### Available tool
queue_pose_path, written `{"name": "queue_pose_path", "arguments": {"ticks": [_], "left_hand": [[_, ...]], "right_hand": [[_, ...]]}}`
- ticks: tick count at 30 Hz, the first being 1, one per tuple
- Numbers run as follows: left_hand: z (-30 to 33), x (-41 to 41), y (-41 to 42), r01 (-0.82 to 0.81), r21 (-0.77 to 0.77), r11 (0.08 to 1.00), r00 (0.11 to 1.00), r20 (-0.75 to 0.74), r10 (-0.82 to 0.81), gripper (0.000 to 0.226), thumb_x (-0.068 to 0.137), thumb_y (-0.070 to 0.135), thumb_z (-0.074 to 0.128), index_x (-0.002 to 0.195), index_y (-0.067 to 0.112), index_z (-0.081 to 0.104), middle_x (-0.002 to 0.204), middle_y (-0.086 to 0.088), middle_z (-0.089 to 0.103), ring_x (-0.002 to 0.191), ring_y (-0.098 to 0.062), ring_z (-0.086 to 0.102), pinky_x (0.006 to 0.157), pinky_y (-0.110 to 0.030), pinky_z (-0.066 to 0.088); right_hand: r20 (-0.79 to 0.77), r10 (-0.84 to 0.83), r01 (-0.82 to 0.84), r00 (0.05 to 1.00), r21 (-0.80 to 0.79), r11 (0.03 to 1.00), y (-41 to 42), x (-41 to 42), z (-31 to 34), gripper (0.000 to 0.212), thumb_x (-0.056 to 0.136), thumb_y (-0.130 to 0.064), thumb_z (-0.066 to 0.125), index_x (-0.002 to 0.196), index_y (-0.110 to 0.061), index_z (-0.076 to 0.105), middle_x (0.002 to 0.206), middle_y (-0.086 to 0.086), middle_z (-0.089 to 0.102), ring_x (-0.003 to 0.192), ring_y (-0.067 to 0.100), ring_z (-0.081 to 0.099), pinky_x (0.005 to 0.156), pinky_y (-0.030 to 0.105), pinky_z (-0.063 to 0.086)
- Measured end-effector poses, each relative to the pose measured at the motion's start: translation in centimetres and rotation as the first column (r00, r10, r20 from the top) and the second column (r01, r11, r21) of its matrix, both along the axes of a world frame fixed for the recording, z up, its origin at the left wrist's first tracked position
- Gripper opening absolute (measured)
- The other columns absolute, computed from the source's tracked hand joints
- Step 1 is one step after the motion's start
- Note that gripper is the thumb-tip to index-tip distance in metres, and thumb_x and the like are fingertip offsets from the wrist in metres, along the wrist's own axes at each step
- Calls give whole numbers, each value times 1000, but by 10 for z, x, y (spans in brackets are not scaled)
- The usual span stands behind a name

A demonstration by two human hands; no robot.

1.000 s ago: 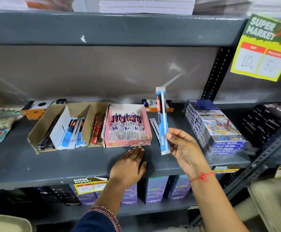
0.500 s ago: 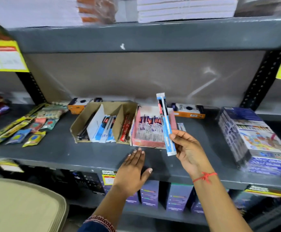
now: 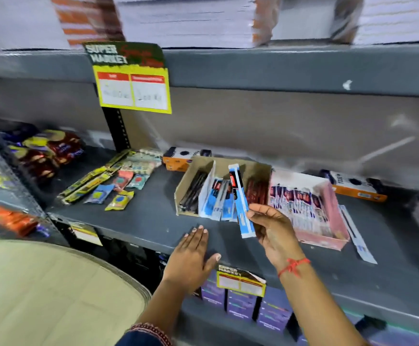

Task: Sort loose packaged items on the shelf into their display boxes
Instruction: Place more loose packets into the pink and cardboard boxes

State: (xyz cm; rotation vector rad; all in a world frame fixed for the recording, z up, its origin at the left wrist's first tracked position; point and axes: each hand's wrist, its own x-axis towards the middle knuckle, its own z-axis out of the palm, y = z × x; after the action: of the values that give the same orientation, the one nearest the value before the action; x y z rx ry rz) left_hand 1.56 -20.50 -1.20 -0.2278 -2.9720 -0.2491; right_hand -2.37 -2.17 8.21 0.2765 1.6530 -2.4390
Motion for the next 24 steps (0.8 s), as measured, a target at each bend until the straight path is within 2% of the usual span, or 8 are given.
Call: {"name": "queue_pose_path", "arguments": {"ticks": [5, 8, 10, 13, 15, 18, 20, 24], "left_hand": [[-4, -15, -24, -37, 34, 999, 999, -17, 38, 74, 93, 58, 24, 147, 11, 8, 157, -7, 11, 143, -17, 6, 110, -24, -7], [-3, -26, -32, -52, 47, 998, 998, -41, 54, 74, 92, 58, 27, 147, 10, 12, 156, -8, 16, 143, -18, 10, 114, -27, -1], [-5, -29, -35, -47, 28, 999, 996, -69, 49, 74, 92, 58, 26, 146, 10, 15, 155, -8, 20, 142, -18, 13, 115, -28, 2], [-7, -30, -35, -31, 18, 999, 997, -65, 32, 74, 90, 58, 24, 145, 9, 19, 153, -9, 25, 142, -19, 18, 114, -27, 2], [-2, -29, -35, -35, 57, 998, 998, -57, 38, 73, 88, 55, 29, 140, 3, 35, 145, -15, 40, 136, -24, 34, 113, -30, 17], [3, -28, -33, -25, 98, 995, 997, -66, 31, 66, 81, 50, 36, 113, -1, 63, 114, -18, 67, 106, -28, 64, 89, -40, 51], [5, -27, -34, -19, 122, 992, 997, -71, 27, 65, 79, 49, 36, 109, -1, 66, 109, -17, 69, 101, -28, 66, 83, -41, 54], [5, -26, -35, -24, 130, 991, 998, -62, 32, 64, 78, 47, 37, 107, -1, 67, 107, -19, 70, 98, -28, 67, 82, -42, 54]], "right_hand": [[-54, -151, 156, 987, 85, 984, -37, -14, -2, 21, 80, 14, 56, 77, -6, 63, 45, -5, 62, 34, -5, 50, 37, 6, 37], [-70, -197, 206, 978, 159, 966, -56, -26, -5, 24, 81, 16, 54, 72, -5, 62, 61, 2, 55, 49, 6, 51, 47, 9, 41], [-69, -222, 232, 973, 223, 947, -68, -35, -9, 16, 81, 14, 55, 85, 3, 66, 66, 2, 56, 59, 10, 50, 57, 16, 42], [-72, -230, 241, 971, 309, 920, -82, -45, -18, 22, 81, 14, 54, 100, 13, 64, 63, 1, 57, 60, 11, 51, 60, 19, 41], [-71, -238, 248, 969, 348, 904, -92, -50, -23, 23, 81, 18, 48, 100, 19, 62, 56, -2, 59, 55, 9, 54, 55, 14, 43], [-83, -198, 214, 977, 438, 873, -106, -55, -29, 28, 82, 17, 42, 98, 14, 64, 67, 6, 61, 69, 19, 56, 58, 13, 41], [-91, -215, 232, 972, 478, 847, -112, -58, -35, 32, 82, 17, 38, 97, 10, 65, 85, 14, 62, 83, 22, 54, 63, 17, 39], [-121, -266, 287, 956, 570, 770, -114, -59, -40, 35, 83, 17, 36, 96, 6, 66, 90, 12, 61, 87, 21, 55, 84, 31, 48]]}}
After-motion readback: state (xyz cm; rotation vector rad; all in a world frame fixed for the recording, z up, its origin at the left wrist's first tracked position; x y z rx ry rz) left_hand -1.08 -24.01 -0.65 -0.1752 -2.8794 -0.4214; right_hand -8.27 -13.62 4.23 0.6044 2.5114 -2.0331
